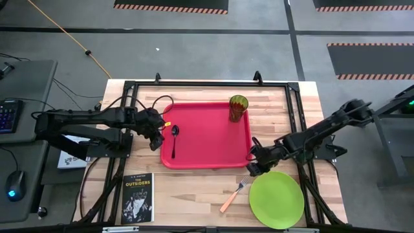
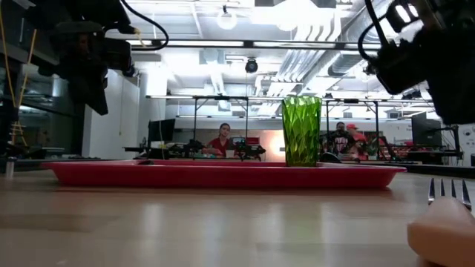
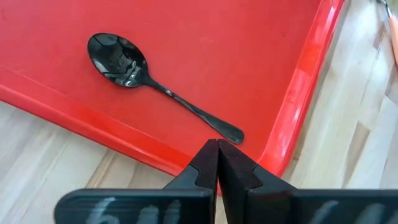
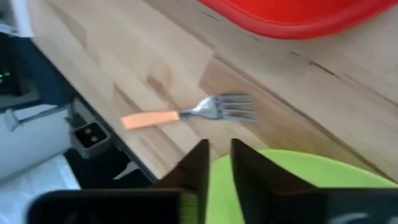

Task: Pick and place plate/cup/fork/spoon on tray
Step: Put the orange fork to the right side of the black spoon on the red tray

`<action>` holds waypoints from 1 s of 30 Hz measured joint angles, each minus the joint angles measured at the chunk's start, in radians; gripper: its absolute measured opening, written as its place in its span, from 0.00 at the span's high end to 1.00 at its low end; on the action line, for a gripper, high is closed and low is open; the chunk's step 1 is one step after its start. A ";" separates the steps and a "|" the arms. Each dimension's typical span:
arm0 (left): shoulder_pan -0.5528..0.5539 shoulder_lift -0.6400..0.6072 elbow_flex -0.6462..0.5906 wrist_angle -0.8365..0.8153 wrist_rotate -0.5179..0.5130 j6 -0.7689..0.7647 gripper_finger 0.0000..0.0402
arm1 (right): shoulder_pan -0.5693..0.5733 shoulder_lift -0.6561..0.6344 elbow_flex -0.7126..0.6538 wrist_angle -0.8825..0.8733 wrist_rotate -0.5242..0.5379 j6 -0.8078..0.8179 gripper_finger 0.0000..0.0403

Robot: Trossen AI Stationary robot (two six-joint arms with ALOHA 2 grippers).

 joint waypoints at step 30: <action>0.000 0.000 0.000 0.007 0.002 0.008 1.00 | -0.004 0.290 -0.004 0.195 -0.012 -0.154 0.51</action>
